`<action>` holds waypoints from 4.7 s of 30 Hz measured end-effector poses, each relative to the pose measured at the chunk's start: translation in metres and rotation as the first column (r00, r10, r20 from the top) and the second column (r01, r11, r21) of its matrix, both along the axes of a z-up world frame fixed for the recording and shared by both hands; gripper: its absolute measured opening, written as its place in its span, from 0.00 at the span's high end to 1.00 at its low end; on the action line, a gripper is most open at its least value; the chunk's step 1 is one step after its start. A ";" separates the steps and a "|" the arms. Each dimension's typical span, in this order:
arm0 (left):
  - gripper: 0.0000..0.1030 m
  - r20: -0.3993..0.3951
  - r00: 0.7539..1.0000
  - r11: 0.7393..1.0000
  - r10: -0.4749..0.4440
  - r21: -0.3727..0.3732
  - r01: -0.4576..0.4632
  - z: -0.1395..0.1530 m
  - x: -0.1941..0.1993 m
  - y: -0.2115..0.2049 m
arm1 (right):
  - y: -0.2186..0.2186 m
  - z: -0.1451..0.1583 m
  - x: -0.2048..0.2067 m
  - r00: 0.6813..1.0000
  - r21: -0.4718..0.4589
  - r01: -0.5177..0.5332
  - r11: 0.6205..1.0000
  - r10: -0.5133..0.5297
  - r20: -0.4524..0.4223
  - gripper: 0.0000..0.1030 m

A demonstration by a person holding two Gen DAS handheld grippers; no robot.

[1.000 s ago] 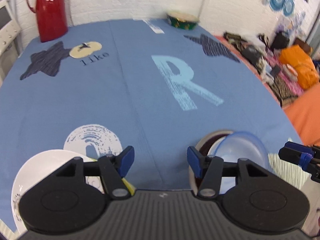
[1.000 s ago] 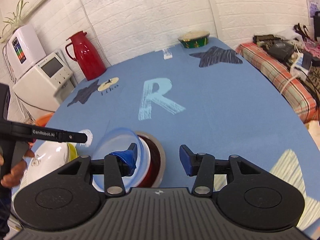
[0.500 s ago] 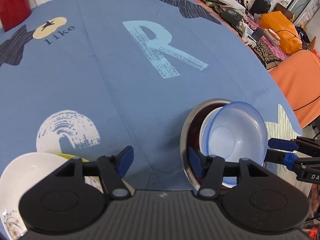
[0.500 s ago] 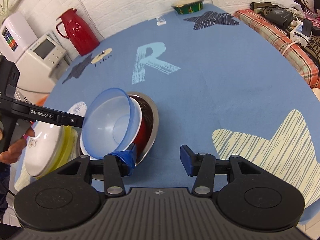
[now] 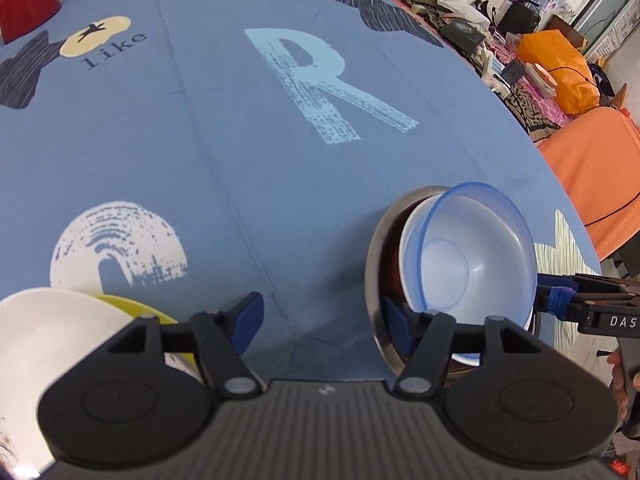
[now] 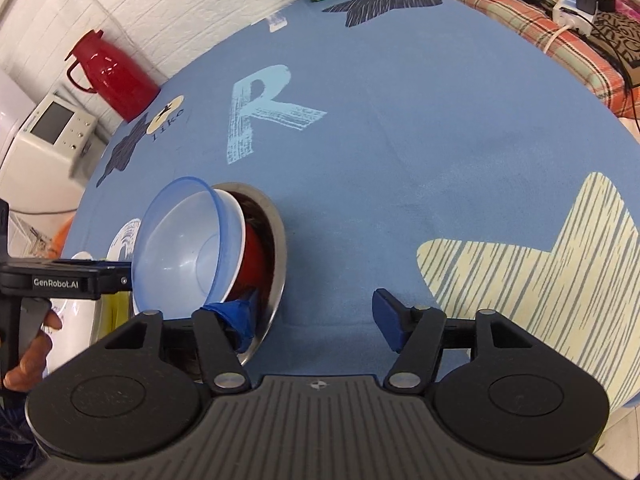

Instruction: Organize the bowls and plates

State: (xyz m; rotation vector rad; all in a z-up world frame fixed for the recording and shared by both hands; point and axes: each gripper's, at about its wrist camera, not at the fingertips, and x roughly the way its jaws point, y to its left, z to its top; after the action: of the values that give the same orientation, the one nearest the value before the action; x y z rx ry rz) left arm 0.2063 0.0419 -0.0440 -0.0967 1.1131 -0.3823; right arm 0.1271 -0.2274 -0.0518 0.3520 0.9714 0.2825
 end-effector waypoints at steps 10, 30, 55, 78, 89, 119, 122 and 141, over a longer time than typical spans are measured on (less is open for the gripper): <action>0.38 0.029 0.999 1.000 0.023 -0.001 -0.023 0.000 -0.006 0.000 | 0.007 -0.003 -0.003 0.997 -0.135 0.000 0.991 0.010 0.073 0.32; 0.93 0.027 0.984 0.977 0.176 -0.127 -0.171 0.002 -0.029 -0.008 | 0.008 -0.011 -0.026 0.984 0.100 0.095 0.990 -0.109 0.141 0.77; 1.00 0.009 0.974 0.965 0.226 -0.141 -0.222 0.004 -0.035 0.006 | 0.020 0.000 -0.008 0.999 0.159 -0.015 0.987 0.022 -0.045 0.91; 1.00 0.036 0.968 0.962 0.250 -0.123 -0.244 0.006 -0.033 0.019 | 0.032 0.006 -0.010 0.999 0.272 -0.030 0.962 0.037 -0.020 0.87; 1.00 0.030 0.972 0.961 0.235 -0.155 -0.227 0.003 -0.032 0.020 | 0.043 -0.013 -0.006 0.995 0.295 -0.069 0.953 0.088 -0.052 0.84; 0.74 -0.012 0.957 0.945 0.289 -0.157 -0.287 0.002 0.003 0.040 | 0.007 0.011 0.006 1.000 0.247 -0.012 0.969 0.008 0.017 0.76; 0.74 -0.015 0.960 0.950 0.280 -0.140 -0.279 0.002 0.009 0.036 | 0.006 0.013 0.015 1.000 0.231 -0.008 0.973 0.004 0.019 0.75; 0.97 0.094 0.983 0.987 0.155 -0.053 -0.150 0.010 0.002 0.015 | 0.048 0.014 0.031 0.984 -0.107 -0.138 0.985 0.149 0.095 0.75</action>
State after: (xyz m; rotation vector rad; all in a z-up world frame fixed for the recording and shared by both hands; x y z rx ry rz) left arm 0.2080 0.0574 -0.0343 -0.2002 0.9933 -0.2720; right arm 0.1581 -0.1789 -0.0382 0.1741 0.9076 0.3781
